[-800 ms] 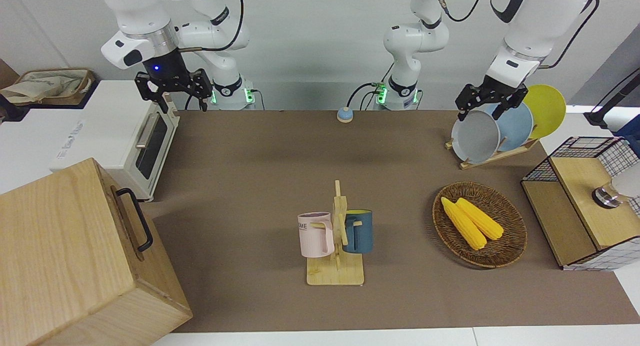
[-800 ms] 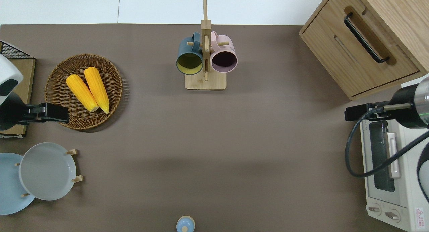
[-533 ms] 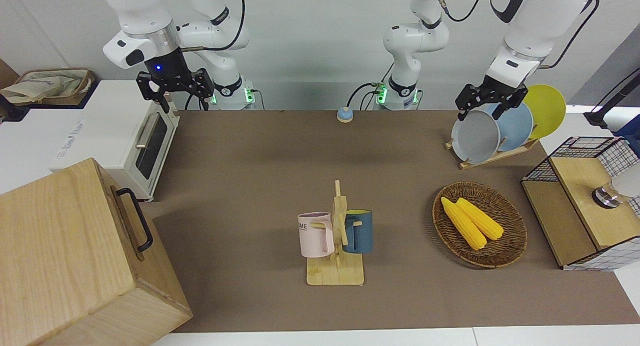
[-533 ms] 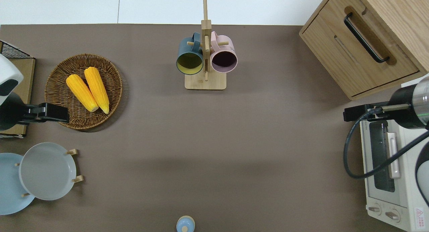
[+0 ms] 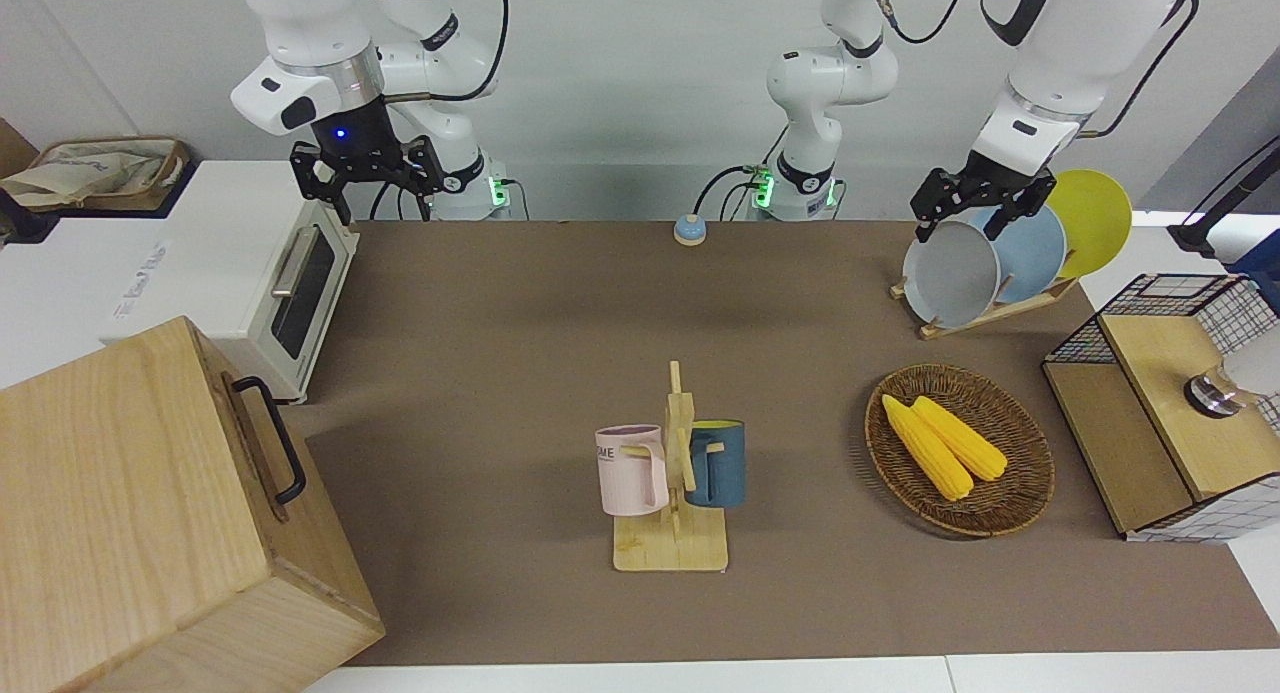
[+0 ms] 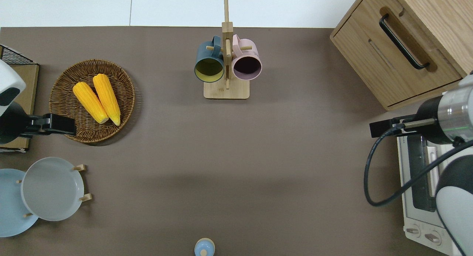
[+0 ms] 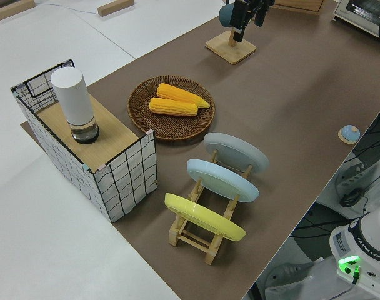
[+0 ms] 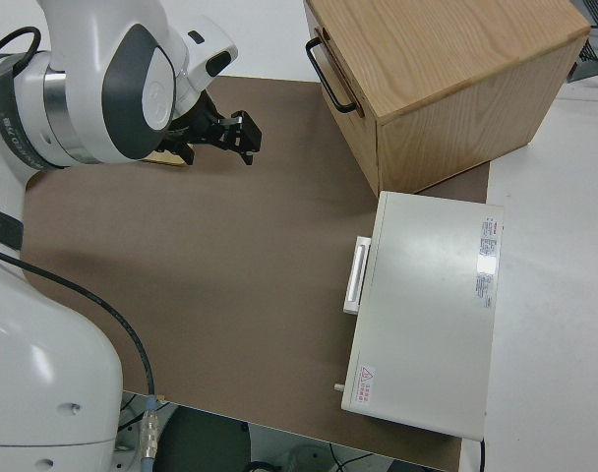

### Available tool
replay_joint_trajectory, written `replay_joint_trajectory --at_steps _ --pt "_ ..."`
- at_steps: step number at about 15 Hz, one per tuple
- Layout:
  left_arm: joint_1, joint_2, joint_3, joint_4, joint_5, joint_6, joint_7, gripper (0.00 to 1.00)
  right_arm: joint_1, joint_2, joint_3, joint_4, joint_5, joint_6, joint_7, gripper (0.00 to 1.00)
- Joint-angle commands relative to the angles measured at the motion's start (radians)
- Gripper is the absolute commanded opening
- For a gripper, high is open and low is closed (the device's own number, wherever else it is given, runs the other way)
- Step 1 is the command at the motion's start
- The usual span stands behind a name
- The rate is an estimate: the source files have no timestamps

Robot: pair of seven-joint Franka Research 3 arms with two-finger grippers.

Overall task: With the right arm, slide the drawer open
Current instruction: 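Lift the right arm and swing the right gripper toward the drawer unit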

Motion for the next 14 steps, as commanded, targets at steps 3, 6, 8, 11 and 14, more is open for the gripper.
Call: replay_joint_trajectory --at_steps 3,6,8,11,14 --pt "-0.005 -0.007 0.004 0.001 0.013 -0.005 0.005 1.0 0.006 -0.003 0.132 0.006 -0.201 -0.015 0.065 0.987" --pt "-0.005 -0.007 0.004 0.001 0.013 -0.006 0.006 1.0 0.006 0.004 0.215 0.001 -0.32 -0.017 0.093 0.987" --pt "-0.005 -0.007 0.004 0.001 0.013 -0.005 0.006 1.0 0.006 0.015 0.264 -0.005 -0.411 -0.018 0.105 0.99" --pt "-0.005 -0.009 0.004 0.001 0.013 -0.005 0.006 1.0 0.018 0.049 0.337 -0.025 -0.588 -0.032 0.108 0.99" --pt "-0.005 -0.007 0.002 0.001 0.013 -0.005 0.005 1.0 0.029 0.082 0.378 -0.037 -0.708 -0.041 0.143 0.99"
